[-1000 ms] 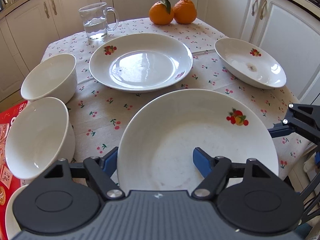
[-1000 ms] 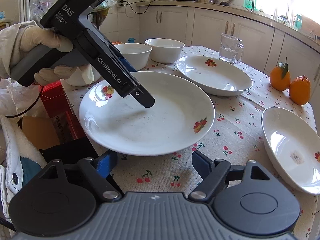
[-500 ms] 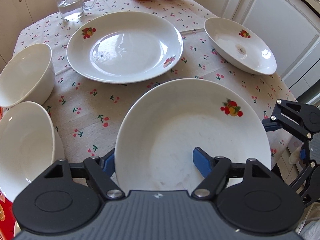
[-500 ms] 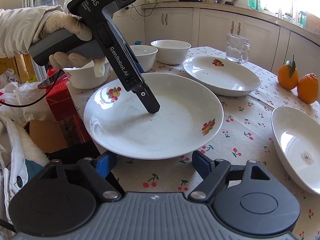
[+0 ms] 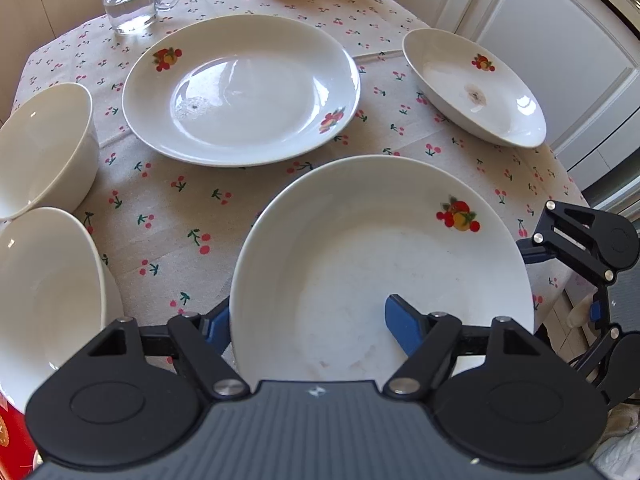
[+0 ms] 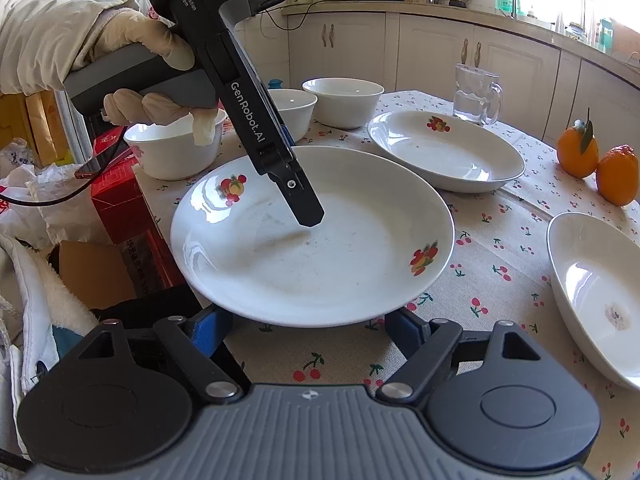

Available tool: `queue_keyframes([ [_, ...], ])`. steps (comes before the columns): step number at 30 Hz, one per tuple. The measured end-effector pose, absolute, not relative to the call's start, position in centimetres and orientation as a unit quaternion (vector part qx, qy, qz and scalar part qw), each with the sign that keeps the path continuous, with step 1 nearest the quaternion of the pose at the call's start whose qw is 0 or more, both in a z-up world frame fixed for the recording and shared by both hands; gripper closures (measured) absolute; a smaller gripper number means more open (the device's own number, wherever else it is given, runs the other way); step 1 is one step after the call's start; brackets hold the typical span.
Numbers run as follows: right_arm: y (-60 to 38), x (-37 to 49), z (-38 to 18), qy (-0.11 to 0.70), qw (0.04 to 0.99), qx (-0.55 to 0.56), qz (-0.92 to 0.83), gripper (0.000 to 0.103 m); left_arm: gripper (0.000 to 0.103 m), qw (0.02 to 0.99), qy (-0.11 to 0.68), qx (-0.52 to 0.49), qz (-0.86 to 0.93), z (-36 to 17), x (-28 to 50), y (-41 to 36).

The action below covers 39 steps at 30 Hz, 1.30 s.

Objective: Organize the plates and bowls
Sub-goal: 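Carry the deep plate with the left tool over the other deep plate, then lower the deep plate onto the other deep plate and open the left gripper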

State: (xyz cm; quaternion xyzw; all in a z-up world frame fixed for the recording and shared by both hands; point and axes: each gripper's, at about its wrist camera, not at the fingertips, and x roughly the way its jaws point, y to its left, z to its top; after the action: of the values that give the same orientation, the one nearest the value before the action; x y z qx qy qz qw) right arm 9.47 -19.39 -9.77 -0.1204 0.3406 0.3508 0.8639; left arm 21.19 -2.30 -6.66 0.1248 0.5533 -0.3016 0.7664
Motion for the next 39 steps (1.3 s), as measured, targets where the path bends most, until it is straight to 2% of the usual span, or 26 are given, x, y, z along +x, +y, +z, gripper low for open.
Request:
queue_keyframes([
  [19, -21.7, 10.1, -8.6, 0.353, 0.867, -0.124, 0.330, 0.017, 0.030, 0.773, 0.524, 0.113, -0.340, -4.9, 21.6, -4.4],
  [39, -26.2, 10.3, -6.3, 0.342, 0.891, -0.139, 0.263, 0.017, 0.030, 0.766, 0.488, 0.144, -0.393, -3.1, 24.6, -11.6],
])
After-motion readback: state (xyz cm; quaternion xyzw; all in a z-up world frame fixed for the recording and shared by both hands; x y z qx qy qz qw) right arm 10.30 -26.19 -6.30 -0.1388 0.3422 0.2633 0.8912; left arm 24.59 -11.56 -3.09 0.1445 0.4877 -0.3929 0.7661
